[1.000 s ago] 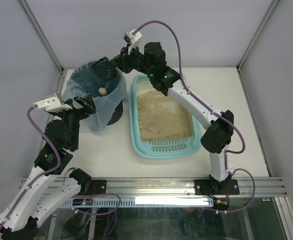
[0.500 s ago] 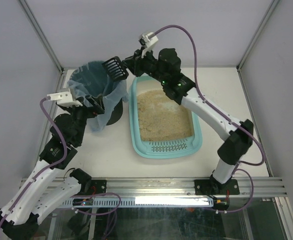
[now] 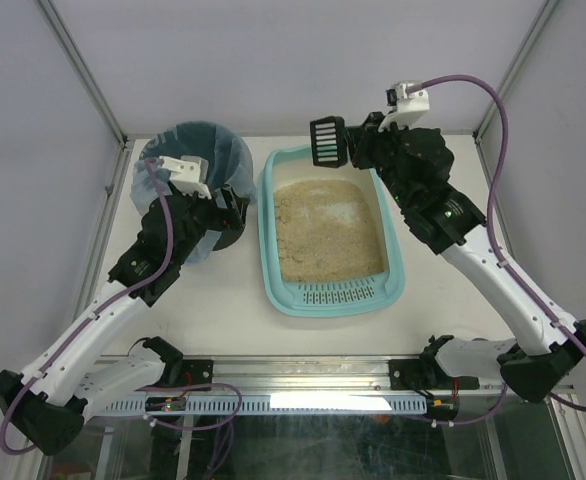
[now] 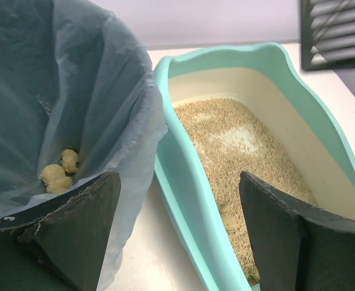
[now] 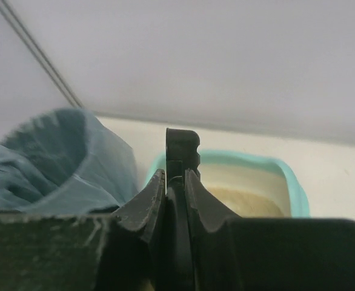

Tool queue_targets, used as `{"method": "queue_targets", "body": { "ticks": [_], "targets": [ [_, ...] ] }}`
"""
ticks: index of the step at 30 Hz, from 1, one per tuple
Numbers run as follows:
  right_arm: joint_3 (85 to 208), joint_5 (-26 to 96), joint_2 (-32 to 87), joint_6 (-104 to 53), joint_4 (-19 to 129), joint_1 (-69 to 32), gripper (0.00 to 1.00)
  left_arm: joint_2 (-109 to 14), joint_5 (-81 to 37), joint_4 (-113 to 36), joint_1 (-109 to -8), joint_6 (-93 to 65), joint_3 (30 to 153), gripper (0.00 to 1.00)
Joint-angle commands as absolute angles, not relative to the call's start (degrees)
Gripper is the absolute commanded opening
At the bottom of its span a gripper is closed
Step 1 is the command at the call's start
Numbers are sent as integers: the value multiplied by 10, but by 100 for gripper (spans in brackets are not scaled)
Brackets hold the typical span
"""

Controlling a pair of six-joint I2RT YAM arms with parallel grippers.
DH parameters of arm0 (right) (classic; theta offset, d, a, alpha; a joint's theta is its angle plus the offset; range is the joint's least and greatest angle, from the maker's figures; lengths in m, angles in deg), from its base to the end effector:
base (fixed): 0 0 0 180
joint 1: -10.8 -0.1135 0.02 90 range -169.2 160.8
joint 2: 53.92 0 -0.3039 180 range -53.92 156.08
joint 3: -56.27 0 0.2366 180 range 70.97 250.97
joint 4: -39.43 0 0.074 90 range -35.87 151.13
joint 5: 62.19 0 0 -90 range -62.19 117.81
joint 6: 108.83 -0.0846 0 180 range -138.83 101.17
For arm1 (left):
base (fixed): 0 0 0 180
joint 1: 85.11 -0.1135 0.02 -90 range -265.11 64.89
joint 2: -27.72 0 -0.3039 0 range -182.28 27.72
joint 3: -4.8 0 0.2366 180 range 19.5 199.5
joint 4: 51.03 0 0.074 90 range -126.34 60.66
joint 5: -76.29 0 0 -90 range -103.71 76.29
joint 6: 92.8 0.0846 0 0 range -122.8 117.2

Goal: Clean the litter box

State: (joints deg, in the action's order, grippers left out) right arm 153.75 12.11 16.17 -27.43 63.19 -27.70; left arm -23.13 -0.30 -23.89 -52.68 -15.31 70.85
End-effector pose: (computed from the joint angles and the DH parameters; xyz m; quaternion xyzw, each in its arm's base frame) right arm 0.2347 0.1575 0.5179 -0.0787 0.6807 0.2029 0.6995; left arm 0.1872 -0.0957 0.3789 0.0610 0.7726 -0.1552 0.6126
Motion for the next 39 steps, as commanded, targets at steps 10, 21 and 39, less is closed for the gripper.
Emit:
{"method": "queue_targets", "body": {
  "ticks": [10, 21, 39],
  "targets": [
    [1620, 216, 390, -343, 808, -170, 0, -356, 92, -128, -388, -223, 802, 81],
    [1672, 290, 517, -368, 773, -121, 0, -481, 82, -35, -383, -311, 870, 80],
    [1717, 419, 625, -390, 791, -76, 0, -663, 143, 1, -380, -309, 936, 61]
  ]
}}
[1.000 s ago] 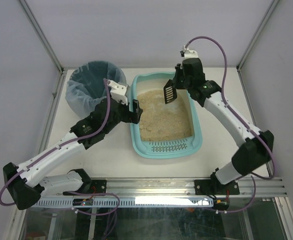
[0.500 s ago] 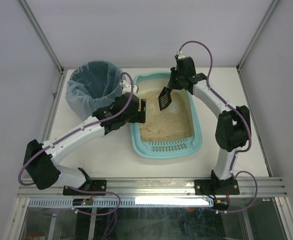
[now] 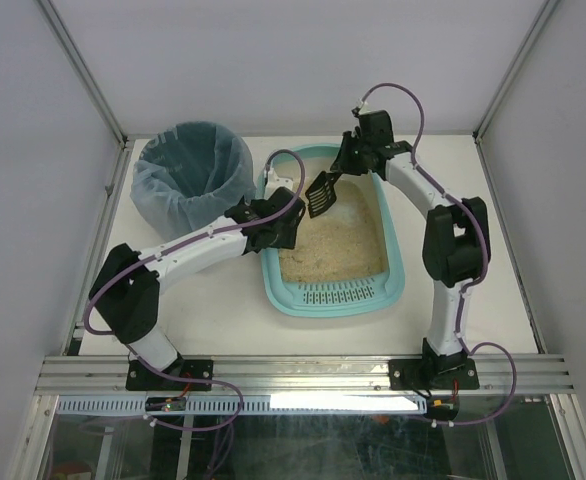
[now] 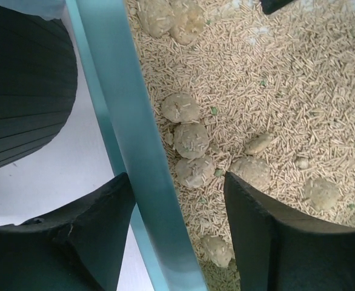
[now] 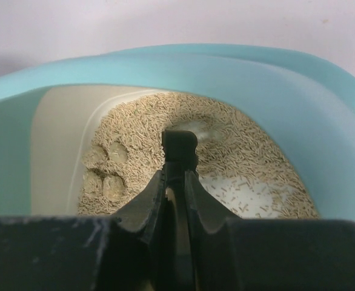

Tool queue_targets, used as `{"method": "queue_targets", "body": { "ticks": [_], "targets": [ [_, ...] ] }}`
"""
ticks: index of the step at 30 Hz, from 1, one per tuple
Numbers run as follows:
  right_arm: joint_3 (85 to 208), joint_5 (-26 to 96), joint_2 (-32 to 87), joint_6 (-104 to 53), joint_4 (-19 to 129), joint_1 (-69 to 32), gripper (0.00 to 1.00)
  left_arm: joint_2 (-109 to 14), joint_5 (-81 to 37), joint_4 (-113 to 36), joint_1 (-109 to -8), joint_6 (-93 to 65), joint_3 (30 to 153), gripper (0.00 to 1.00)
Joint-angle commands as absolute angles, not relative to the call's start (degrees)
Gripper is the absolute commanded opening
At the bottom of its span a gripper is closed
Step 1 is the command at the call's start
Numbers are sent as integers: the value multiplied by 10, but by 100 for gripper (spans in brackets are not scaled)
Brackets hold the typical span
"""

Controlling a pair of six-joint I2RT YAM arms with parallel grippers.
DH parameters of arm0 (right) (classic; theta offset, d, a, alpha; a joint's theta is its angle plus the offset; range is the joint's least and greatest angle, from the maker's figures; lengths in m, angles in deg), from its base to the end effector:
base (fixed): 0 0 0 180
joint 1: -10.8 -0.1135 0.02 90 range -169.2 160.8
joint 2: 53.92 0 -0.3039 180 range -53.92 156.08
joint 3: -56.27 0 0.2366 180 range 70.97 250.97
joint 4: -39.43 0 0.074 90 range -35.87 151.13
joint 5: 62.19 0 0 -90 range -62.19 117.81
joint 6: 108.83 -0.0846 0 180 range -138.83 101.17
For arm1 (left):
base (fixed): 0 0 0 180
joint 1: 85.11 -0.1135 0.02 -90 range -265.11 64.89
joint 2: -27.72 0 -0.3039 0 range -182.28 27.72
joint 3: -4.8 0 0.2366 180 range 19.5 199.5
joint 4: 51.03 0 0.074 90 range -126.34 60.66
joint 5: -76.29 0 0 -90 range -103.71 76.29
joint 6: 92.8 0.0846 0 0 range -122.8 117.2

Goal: Clean the litter box

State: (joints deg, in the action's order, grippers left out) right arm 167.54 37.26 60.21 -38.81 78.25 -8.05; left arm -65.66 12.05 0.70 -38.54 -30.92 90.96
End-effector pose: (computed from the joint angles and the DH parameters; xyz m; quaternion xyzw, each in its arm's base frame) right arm 0.4669 0.1741 0.2743 -0.0247 0.9096 0.2065 0.3597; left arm 0.2674 -0.2290 0.2585 0.0917 0.9367 0.0125 0.3377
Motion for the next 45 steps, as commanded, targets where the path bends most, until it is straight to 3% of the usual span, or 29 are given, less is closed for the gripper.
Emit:
{"method": "queue_targets", "body": {
  "ticks": [1, 8, 19, 32, 45],
  "targets": [
    [1723, 432, 633, -387, 800, -76, 0, -667, 143, -1, -380, -306, 935, 58],
    [1703, 494, 653, -387, 804, -91, 0, -689, 143, -13, -380, -288, 937, 40],
    [1605, 543, 622, -422, 747, -157, 0, -698, 139, -22, -380, -280, 935, 36],
    [1395, 572, 464, -563, 547, -140, 0, -685, 149, -25, -380, -276, 927, 37],
    [1239, 546, 322, -660, 426, -62, 0, -610, 135, -83, -392, -250, 898, 75]
  ]
}}
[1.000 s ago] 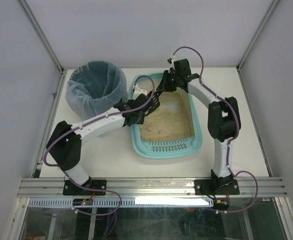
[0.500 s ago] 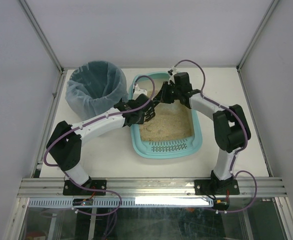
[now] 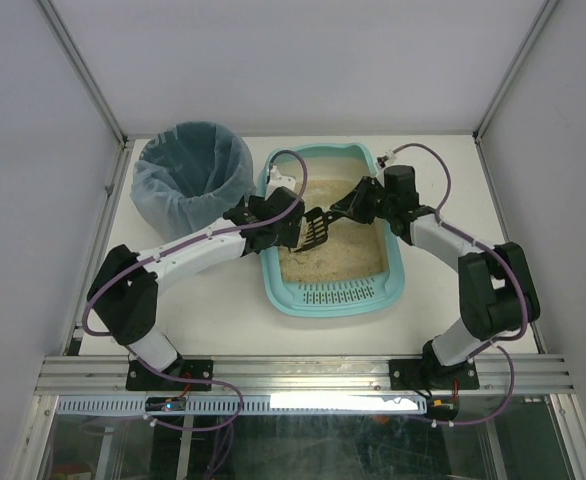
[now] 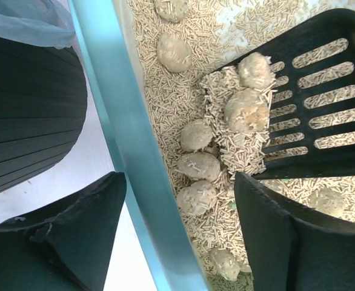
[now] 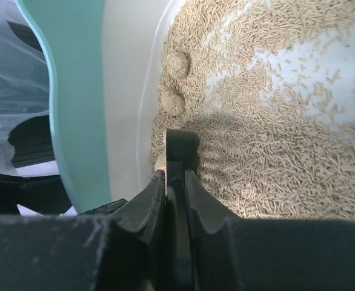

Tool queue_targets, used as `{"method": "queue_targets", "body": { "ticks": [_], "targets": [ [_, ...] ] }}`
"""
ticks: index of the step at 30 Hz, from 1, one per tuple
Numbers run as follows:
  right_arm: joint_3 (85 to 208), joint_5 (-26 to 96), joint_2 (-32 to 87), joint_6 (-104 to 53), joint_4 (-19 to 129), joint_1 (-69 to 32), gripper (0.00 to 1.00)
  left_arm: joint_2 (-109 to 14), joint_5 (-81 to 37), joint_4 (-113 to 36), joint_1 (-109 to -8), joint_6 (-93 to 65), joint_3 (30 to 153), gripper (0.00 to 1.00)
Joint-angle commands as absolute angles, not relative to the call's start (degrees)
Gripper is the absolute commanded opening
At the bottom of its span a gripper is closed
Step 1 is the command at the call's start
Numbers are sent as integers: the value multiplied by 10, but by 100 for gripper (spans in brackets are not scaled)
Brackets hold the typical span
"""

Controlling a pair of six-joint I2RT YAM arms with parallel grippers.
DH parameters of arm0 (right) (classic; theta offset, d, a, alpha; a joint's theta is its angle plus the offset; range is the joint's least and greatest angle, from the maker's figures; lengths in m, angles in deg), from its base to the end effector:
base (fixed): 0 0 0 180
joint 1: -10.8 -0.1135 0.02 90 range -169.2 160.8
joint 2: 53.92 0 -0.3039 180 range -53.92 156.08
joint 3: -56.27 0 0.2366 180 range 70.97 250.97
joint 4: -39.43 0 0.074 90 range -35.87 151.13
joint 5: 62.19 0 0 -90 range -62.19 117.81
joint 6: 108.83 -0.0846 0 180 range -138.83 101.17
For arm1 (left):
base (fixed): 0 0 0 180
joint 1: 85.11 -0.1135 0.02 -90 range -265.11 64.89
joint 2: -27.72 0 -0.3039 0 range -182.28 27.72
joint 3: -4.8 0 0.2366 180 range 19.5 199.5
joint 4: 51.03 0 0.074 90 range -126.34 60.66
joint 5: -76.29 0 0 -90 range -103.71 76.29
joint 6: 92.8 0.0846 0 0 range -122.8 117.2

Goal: Clean the litter box

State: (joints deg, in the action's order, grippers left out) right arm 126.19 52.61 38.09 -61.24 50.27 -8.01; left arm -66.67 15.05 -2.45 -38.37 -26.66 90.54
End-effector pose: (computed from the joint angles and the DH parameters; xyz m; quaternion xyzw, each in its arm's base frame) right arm 0.3449 0.1550 0.2463 0.0751 0.8609 0.3999 0.3055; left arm 0.2746 -0.2324 0.2563 0.1157 0.9248 0.0366 0.3607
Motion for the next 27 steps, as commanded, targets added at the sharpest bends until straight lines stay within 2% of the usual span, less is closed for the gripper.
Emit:
{"method": "queue_targets", "body": {
  "ticks": [1, 9, 16, 20, 24, 27],
  "targets": [
    [1232, 549, 313, -665, 420, -57, 0, -603, 132, -90, -392, -247, 894, 77],
    [1164, 560, 228, -715, 371, -12, 0, -517, 107, -134, -395, -202, 881, 83],
    [1018, 594, 158, -867, 167, 47, 0, -445, 86, -177, -396, -135, 899, 85],
    [1008, 638, 156, -885, 113, 44, 0, -417, 84, -224, -395, -97, 897, 87],
    [959, 595, 122, -928, 137, 97, 0, -411, 90, -259, -395, -86, 895, 87],
    [992, 649, 154, -915, 107, 60, 0, -408, 92, -297, -396, -77, 871, 88]
  ]
}}
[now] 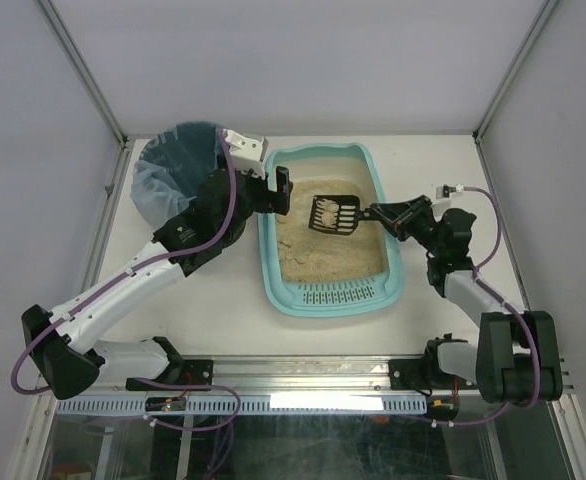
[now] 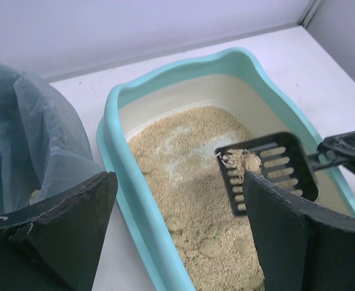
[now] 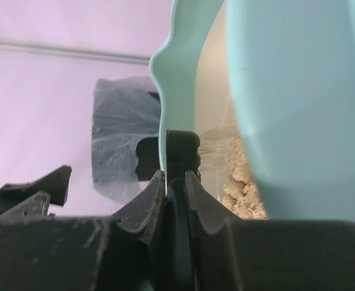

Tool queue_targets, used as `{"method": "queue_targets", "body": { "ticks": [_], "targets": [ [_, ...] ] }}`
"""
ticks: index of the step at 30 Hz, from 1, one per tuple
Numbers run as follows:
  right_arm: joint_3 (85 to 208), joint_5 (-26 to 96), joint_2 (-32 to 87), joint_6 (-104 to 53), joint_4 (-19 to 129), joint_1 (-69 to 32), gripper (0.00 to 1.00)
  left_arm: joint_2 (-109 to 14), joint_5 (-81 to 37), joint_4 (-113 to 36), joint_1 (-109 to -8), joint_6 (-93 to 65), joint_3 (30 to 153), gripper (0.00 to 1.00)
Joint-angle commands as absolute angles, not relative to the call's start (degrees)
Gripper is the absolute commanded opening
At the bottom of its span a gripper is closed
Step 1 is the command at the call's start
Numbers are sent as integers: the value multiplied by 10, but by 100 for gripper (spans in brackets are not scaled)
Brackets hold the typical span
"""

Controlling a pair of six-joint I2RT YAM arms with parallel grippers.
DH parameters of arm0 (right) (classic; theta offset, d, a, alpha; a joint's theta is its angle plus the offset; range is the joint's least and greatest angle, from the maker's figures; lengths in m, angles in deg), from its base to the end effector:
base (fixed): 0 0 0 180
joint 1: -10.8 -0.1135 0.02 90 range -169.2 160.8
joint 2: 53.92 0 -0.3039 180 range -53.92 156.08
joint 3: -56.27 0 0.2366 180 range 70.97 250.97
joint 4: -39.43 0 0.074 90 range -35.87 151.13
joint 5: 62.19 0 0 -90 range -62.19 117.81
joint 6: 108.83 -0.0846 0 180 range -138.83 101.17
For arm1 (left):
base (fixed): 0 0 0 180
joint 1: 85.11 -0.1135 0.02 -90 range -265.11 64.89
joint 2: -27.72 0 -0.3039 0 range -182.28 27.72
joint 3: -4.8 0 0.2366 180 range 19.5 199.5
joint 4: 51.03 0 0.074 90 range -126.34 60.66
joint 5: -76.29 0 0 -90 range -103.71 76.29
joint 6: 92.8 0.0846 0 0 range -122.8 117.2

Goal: Clean the litter box

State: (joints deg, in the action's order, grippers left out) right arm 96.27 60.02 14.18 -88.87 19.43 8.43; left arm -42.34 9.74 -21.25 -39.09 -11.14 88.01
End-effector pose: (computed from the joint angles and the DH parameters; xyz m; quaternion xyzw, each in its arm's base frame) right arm 0.2574 0.0558 0.2635 0.2530 0.7040 0.5410 0.3843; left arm 0.2270 -0.1868 0.4096 0.1387 0.7823 -0.1222 0.5948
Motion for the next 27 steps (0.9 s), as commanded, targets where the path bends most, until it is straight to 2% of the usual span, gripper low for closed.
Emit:
{"method": "queue_targets", "body": {
  "ticks": [1, 4, 8, 11, 16, 19, 23, 25, 27],
  "targets": [
    [988, 654, 159, -922, 100, 64, 0, -408, 93, -306, -396, -77, 862, 88],
    [956, 606, 134, -944, 130, 96, 0, -409, 92, -311, -398, -80, 847, 88],
    [1012, 654, 159, -890, 150, 44, 0, -401, 100, -321, -399, -73, 825, 90],
    [972, 596, 129, -916, 200, 102, 0, -401, 109, -320, -400, -66, 824, 90],
    [1008, 657, 168, -885, 163, 54, 0, -385, 135, -327, -401, -52, 807, 92],
    [962, 598, 136, -913, 192, 108, 0, -381, 152, -327, -403, -50, 805, 93],
    [1014, 654, 163, -866, 186, 53, 0, -360, 160, -339, -402, -51, 786, 95],
    [986, 619, 140, -880, 214, 97, 0, -361, 168, -342, -403, -50, 786, 96],
    [961, 605, 127, -912, 181, 116, 0, -361, 175, -338, -404, -51, 788, 96]
  ]
}}
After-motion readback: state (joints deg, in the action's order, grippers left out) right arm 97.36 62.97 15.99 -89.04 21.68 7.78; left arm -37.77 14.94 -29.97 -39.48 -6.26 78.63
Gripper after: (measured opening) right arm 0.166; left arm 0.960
